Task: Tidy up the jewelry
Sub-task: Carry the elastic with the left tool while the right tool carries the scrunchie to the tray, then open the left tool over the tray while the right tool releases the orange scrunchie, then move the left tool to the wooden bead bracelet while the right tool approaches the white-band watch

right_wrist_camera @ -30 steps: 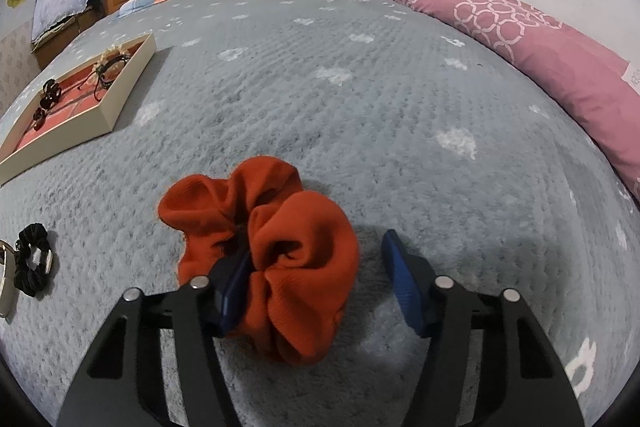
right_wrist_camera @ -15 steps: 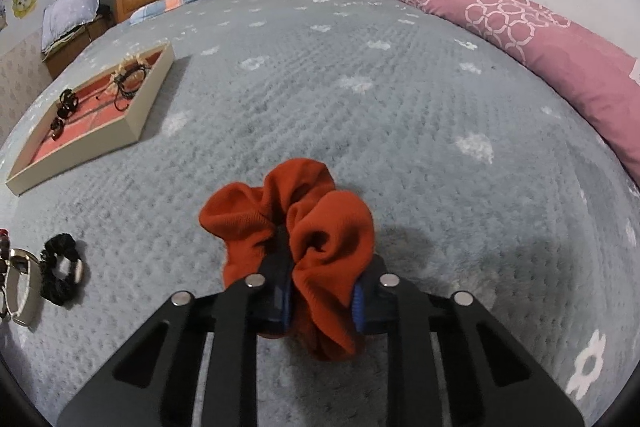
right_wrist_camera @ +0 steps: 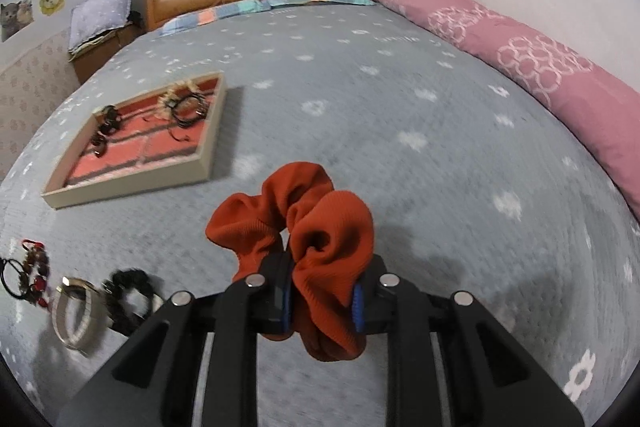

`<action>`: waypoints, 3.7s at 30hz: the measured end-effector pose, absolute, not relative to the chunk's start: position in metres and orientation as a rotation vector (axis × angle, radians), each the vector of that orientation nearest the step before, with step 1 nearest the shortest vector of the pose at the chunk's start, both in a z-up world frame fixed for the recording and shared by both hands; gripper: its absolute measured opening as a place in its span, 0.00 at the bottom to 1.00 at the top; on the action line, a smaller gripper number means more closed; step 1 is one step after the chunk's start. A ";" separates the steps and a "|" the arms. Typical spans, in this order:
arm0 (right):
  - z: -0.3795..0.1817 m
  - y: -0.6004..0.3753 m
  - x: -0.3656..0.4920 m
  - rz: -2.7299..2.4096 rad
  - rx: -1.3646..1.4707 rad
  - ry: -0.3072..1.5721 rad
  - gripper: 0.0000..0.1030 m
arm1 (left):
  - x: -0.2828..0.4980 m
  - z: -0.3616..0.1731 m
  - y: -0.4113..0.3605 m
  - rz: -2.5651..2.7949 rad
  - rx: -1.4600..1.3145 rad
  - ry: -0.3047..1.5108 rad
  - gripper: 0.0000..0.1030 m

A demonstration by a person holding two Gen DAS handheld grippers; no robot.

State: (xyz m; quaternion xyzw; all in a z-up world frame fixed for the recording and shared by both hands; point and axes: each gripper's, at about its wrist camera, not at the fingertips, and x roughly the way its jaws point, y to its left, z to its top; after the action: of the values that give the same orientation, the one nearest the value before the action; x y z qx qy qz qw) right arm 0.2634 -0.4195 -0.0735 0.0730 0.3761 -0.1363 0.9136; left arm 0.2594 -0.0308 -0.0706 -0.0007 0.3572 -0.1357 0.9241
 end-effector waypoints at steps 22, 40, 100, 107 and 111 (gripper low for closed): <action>-0.049 -0.312 0.435 -0.095 0.101 0.763 0.21 | 0.471 -0.038 -0.055 -0.208 -0.081 0.764 0.01; -0.106 -0.306 0.537 -0.097 0.135 0.852 0.21 | 0.573 -0.105 -0.095 -0.126 0.012 0.878 0.02; -0.041 -0.298 0.338 -0.156 -0.068 0.707 0.92 | 0.349 -0.054 0.044 -0.071 0.049 0.724 0.95; -0.051 -0.310 0.309 -0.184 -0.071 0.719 0.92 | 0.328 -0.065 0.058 -0.079 0.038 0.737 0.95; -0.059 -0.316 0.294 -0.177 -0.037 0.728 0.92 | 0.319 -0.070 0.062 -0.075 0.040 0.742 0.95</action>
State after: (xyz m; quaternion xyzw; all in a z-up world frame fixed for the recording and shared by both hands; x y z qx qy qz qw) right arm 0.2938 -0.3161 -0.0591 -0.0182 0.3555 -0.0867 0.9305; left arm 0.3185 0.0615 -0.0699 0.0197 0.3626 -0.0365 0.9310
